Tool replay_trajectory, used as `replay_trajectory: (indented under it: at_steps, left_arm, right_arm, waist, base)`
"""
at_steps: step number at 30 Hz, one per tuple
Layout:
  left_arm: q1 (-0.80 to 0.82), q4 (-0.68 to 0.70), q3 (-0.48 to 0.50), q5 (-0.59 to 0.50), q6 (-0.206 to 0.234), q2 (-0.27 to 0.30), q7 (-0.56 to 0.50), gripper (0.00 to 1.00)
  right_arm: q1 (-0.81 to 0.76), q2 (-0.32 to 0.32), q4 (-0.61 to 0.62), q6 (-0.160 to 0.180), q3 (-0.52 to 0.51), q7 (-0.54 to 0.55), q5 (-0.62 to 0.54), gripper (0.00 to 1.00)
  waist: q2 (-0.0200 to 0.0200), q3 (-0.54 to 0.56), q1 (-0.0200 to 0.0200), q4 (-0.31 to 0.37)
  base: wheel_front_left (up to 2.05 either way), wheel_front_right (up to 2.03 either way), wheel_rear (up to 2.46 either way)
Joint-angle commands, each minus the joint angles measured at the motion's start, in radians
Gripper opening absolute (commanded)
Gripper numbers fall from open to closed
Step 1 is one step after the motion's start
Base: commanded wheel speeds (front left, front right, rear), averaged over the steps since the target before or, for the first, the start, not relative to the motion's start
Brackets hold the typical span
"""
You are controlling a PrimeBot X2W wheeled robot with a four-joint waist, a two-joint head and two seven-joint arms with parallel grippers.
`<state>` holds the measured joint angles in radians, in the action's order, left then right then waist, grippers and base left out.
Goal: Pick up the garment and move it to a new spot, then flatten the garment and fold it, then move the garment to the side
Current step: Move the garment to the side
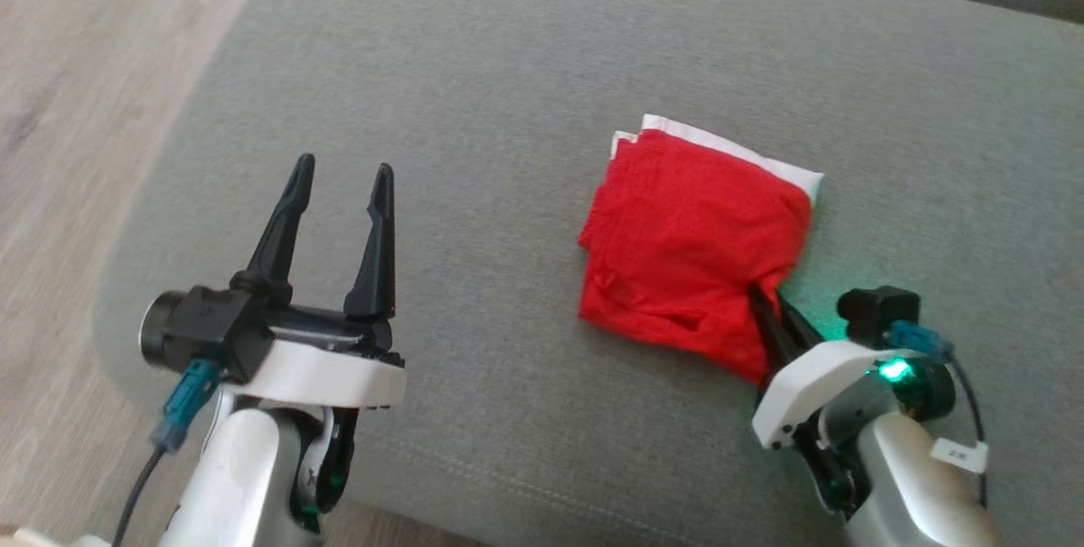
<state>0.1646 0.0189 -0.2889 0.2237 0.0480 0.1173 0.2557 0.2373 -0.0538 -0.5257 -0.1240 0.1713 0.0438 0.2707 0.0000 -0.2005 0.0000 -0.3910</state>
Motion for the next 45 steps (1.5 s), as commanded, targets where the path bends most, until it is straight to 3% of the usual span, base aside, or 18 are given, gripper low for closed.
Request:
replay_trajectory:
  at_steps: [1, 11, 17, 21, 30, 40, 45]
  left_arm:
    - [0.012, 0.038, 0.048, -0.016, -0.011, 0.004, 0.006, 1.00]
    - [0.012, 0.052, 0.078, -0.056, -0.049, 0.002, 0.006, 1.00]
    - [0.027, 0.063, 0.089, -0.074, -0.069, 0.013, 0.006, 1.00]
    - [0.038, 0.064, 0.084, -0.084, -0.084, 0.021, 0.006, 1.00]
    - [0.079, 0.072, 0.072, -0.100, -0.107, 0.047, 0.006, 1.00]
    - [0.131, 0.086, 0.049, -0.109, -0.121, 0.057, 0.006, 1.00]
    - [0.154, 0.093, 0.050, -0.109, -0.127, 0.071, 0.006, 1.00]
  right_arm:
    - [0.011, 0.004, 0.028, -0.007, 0.043, -0.002, -0.022, 0.00]
    - [0.036, -0.014, 0.133, -0.007, 0.133, 0.031, -0.109, 0.00]
    - [0.069, -0.120, 0.201, -0.007, 0.196, 0.071, -0.117, 0.00]
    - [0.096, -0.211, 0.236, -0.007, 0.212, 0.094, -0.100, 0.00]
    - [0.178, -0.333, 0.298, -0.007, 0.100, 0.107, -0.082, 0.00]
    - [0.283, -0.487, 0.329, -0.007, -0.020, 0.144, -0.080, 0.00]
    - [0.302, -0.509, 0.331, -0.007, -0.127, 0.127, -0.081, 0.00]
  waist:
    - [0.0000, -0.002, 0.0000, 0.044]
    - [0.0000, -0.029, 0.0000, 0.278]
    - [0.0000, -0.050, 0.0000, 0.435]
    - [0.0000, -0.070, 0.0000, 0.505]
    - [0.0000, -0.151, 0.0000, 0.588]
    - [0.0000, -0.237, 0.0000, 0.613]
    - [0.0000, -0.281, 0.0000, 0.625]
  base:
    - [0.00, 0.00, 0.00]
    - [0.00, 0.00, 0.00]
    - [0.00, 0.00, 0.00]
    - [0.00, 0.00, 0.00]
    - [0.00, 0.00, 0.00]
    - [0.00, 0.00, 0.00]
    - [0.00, 0.00, 0.00]
